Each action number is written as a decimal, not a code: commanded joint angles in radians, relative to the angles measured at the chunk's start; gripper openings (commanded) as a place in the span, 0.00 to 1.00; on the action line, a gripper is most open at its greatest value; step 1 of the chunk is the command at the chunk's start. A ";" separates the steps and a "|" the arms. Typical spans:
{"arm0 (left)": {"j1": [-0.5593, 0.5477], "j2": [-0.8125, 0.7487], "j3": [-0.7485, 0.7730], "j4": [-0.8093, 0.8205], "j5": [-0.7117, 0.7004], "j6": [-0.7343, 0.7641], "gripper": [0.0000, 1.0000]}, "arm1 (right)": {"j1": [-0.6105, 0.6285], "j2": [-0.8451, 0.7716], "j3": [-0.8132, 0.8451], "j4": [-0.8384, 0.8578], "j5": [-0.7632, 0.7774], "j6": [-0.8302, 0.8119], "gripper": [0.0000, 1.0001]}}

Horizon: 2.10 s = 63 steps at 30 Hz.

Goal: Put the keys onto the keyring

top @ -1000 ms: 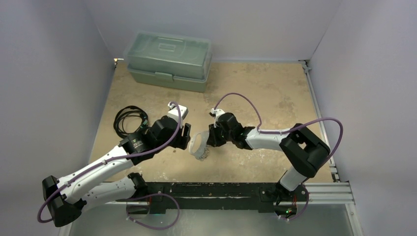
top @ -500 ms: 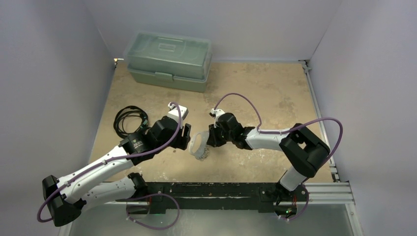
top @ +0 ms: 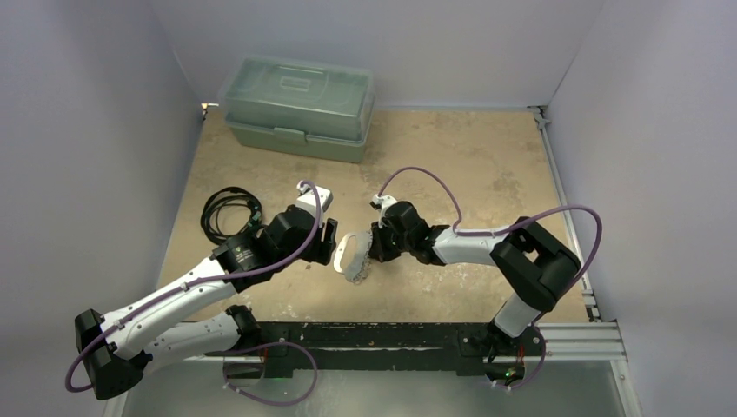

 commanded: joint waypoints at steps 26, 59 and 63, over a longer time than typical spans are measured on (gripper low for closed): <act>-0.007 -0.091 0.022 0.170 0.159 0.201 0.60 | 0.029 -0.378 0.334 -0.518 -0.024 -0.376 0.00; -0.008 -0.188 -0.141 0.472 0.669 0.464 0.26 | 0.183 -0.604 0.212 -0.310 -0.259 -0.687 0.00; -0.007 -0.198 -0.147 0.478 0.673 0.464 0.24 | 0.191 -0.609 0.212 -0.304 -0.260 -0.690 0.00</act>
